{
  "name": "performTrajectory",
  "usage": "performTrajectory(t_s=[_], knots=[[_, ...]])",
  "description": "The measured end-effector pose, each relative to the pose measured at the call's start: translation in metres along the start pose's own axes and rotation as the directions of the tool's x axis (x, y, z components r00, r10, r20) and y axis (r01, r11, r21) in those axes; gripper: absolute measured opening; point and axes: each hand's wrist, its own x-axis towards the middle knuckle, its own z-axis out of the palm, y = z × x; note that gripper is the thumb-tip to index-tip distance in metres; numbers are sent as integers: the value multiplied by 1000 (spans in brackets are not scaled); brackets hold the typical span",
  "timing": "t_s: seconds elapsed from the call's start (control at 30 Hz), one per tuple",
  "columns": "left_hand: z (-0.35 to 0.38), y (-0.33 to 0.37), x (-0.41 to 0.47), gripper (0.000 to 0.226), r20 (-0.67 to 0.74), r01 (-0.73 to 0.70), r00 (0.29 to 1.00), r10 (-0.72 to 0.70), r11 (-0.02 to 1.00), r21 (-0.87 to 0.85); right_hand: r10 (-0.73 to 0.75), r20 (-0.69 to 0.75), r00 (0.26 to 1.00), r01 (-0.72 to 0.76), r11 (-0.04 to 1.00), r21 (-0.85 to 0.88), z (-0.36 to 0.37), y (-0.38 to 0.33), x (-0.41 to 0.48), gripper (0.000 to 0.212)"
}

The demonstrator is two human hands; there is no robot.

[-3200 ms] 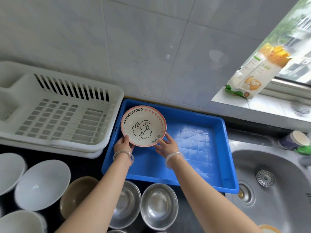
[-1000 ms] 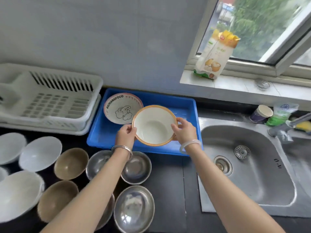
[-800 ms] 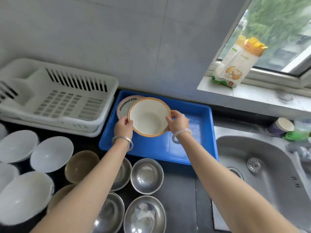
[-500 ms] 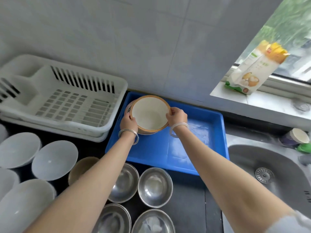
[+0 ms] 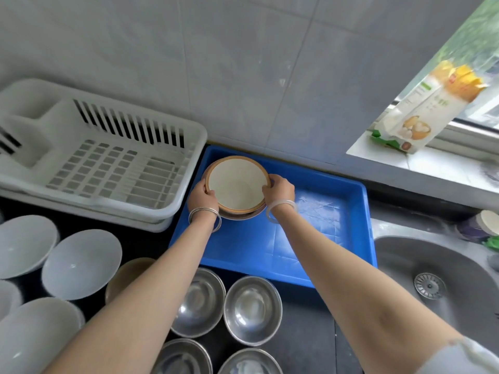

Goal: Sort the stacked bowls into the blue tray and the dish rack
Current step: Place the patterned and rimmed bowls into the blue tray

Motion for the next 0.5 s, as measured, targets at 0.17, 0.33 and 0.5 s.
performTrajectory(t_s=[0.17, 0.33, 0.5], knots=[[-2, 0, -1, 28, -7, -24, 1000, 24, 1000, 1, -41, 22, 999, 41, 999, 9, 2, 2, -3, 32], [-6, 2, -12, 29, 0, -67, 998, 67, 998, -5, -37, 49, 998, 31, 993, 116, -2, 3, -15, 37], [-15, -5, -37, 24, 29, -80, 996, 81, 996, -36, -38, 98, 994, 21, 986, 166, -19, 9, -33, 38]])
